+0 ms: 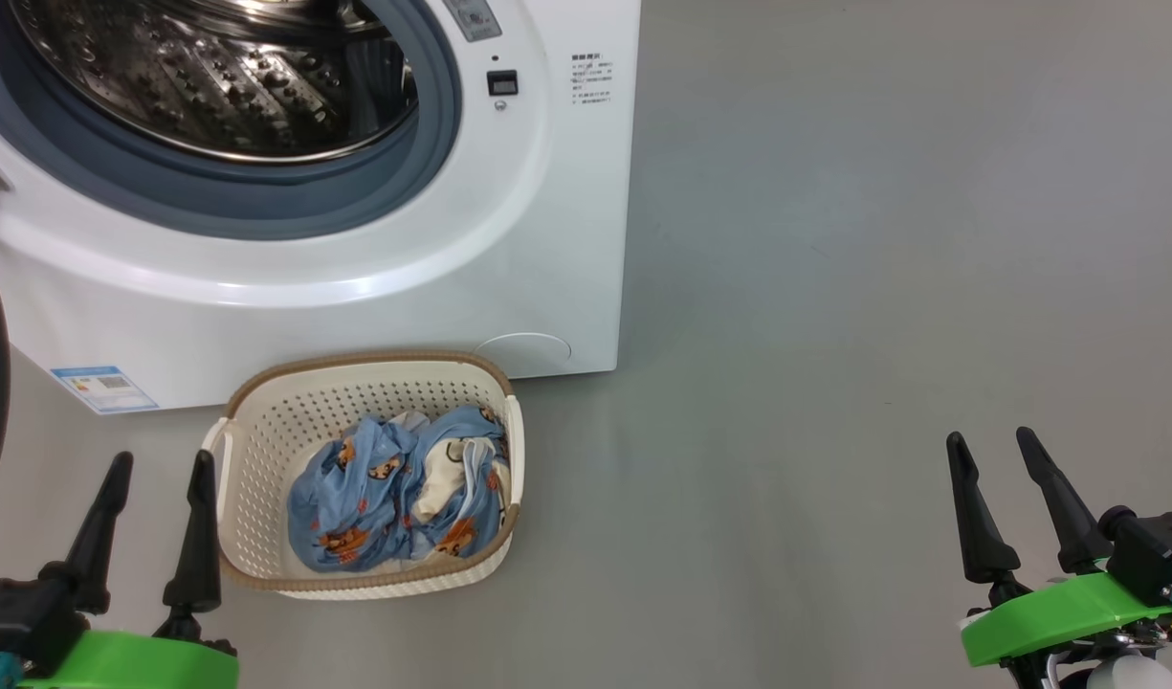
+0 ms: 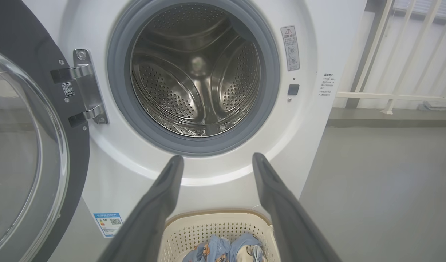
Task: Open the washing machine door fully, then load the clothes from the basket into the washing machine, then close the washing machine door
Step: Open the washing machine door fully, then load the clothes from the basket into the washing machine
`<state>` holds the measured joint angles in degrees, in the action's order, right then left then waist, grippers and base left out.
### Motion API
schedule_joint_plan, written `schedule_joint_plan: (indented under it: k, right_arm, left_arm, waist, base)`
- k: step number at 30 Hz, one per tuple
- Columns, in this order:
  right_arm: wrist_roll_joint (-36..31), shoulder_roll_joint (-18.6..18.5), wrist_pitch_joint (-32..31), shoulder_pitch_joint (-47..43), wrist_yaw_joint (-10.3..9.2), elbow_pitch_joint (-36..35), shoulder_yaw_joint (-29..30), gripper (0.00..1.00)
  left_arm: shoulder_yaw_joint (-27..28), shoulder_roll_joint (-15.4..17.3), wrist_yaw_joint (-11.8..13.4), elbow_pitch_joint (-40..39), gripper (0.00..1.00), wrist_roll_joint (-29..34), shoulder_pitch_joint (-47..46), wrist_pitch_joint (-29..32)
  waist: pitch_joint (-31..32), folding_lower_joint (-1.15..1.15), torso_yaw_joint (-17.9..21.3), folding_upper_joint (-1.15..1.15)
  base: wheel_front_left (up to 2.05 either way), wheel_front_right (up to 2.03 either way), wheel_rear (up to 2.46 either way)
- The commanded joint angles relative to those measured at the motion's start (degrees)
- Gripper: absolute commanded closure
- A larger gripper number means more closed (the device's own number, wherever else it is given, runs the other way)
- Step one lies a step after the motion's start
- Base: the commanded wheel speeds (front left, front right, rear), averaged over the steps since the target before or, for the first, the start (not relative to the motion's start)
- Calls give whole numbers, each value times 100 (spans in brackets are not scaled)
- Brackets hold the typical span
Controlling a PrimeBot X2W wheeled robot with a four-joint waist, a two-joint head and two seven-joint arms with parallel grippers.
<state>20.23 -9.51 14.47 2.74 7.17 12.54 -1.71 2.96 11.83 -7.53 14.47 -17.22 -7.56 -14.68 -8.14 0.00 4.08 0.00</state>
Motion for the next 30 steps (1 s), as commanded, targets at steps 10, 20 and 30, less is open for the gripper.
schedule_joint_plan:
  k: [10,20,30]
  right_arm:
    - [6,-67,52,34,32,-156,-75,0]
    - [1,-51,52,90,32,-159,-101,0]
    - [1,-13,52,164,32,-158,-133,0]
  left_arm:
    - [194,128,5,-214,0,-34,-67,-32]
    - [127,153,4,-88,0,-330,-99,-32]
    - [56,238,4,-76,0,-345,-185,-32]
  waist:
    - [-37,0,-82,0]
    - [-95,0,-118,0]
    - [-192,0,-99,0]
  base:
    - [0,0,0]
    - [8,-28,21]
    - [67,-198,132]
